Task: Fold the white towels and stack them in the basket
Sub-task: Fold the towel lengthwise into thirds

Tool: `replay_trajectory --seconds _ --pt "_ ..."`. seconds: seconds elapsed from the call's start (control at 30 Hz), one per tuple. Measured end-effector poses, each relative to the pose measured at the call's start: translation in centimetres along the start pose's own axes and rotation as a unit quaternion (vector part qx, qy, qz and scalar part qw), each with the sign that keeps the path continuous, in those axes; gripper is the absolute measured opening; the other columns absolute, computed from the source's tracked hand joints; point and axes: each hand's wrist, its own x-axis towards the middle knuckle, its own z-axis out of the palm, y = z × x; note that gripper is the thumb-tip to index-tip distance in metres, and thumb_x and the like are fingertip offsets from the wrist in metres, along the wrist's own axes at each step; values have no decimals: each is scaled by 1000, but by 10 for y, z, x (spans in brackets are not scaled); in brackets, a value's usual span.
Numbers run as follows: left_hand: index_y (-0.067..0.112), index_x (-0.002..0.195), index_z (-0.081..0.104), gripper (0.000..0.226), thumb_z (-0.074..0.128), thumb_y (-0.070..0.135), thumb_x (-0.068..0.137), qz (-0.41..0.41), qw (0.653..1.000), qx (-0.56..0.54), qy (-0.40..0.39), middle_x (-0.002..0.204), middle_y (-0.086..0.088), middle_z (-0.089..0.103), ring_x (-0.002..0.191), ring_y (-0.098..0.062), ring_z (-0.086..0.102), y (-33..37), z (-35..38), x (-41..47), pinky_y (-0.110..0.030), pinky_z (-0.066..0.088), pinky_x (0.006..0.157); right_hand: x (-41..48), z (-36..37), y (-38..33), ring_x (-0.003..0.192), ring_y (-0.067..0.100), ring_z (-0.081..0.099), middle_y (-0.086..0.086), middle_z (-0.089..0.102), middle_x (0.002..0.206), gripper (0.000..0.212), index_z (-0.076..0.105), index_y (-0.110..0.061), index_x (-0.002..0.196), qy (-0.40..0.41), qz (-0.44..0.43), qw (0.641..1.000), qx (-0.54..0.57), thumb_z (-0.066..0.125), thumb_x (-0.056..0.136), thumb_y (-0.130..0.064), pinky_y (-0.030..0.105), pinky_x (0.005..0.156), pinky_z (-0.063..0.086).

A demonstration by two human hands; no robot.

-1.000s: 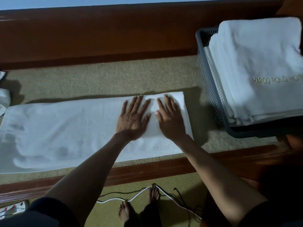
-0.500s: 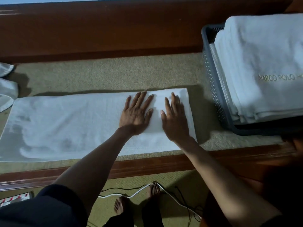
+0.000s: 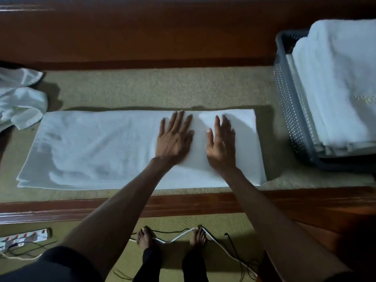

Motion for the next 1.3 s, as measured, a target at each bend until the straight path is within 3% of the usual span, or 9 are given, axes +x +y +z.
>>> replay_trajectory --seconds 0.1,0.37,0.53,0.63,0.8,0.93,1.07,1.23,1.3 --pt "43 162 0 63 18 64 105 -41 999 24 -21 172 5 -7 158 -18 -8 -51 -15 -25 -51 -6 126 -6 9 3 155 23 17 11 25 166 60 30 -12 159 -4 5 999 -52 32 107 -42 46 126 14" --pt "45 162 -1 67 13 71 102 -172 984 54 16 173 6 -2 159 -19 -5 -199 -71 -106 -52 -1 127 -9 9 2 154 28 24 16 30 163 62 32 -7 157 40 -29 993 -111 42 107 -42 46 124 20" --pt "40 163 2 72 11 73 100 -229 972 51 26 173 5 1 159 -21 -5 -221 -76 -118 -51 -1 127 -9 13 -7 153 33 25 18 30 163 61 31 -6 157 17 2 991 -136 39 108 -42 52 123 20" --pt "28 164 14 77 19 67 99 -259 964 -19 48 173 -3 4 159 -25 -1 -206 -76 -106 -56 -4 126 0 22 -37 155 36 13 22 17 166 65 22 -5 159 -33 70 990 -118 31 108 -44 55 125 12" --pt "19 163 20 65 22 52 107 -139 987 -60 58 172 -8 9 158 -25 7 -161 -76 -62 -47 2 126 7 56 -135 157 29 6 17 9 168 60 21 -9 160 -63 -36 995 -62 29 108 -38 42 127 1" --pt "30 165 9 67 13 60 105 -66 998 -8 0 173 0 2 159 -21 0 -188 -65 -60 -50 3 128 0 93 -181 155 32 17 18 22 166 55 34 -14 157 -76 -82 994 -15 38 106 -34 48 126 13" --pt "42 162 2 71 17 74 100 -124 992 35 -2 172 6 -2 159 -18 -4 -248 -83 -79 -50 -3 127 -14 108 -175 151 34 30 19 39 158 47 51 -12 148 30 -114 991 -66 45 105 -30 52 122 25" --pt "44 161 9 83 19 86 91 -241 970 15 20 171 5 11 158 -17 6 -327 -113 -101 -52 4 126 -9 98 -180 152 33 24 16 34 162 50 46 -14 151 -13 -110 990 -93 40 106 -34 49 123 21" --pt "37 163 11 83 19 83 94 -251 968 7 25 171 4 13 157 -18 9 -342 -117 -114 -50 6 126 -10 97 -182 153 32 24 15 33 162 49 45 -16 152 -12 -103 990 -92 41 106 -34 50 123 21"
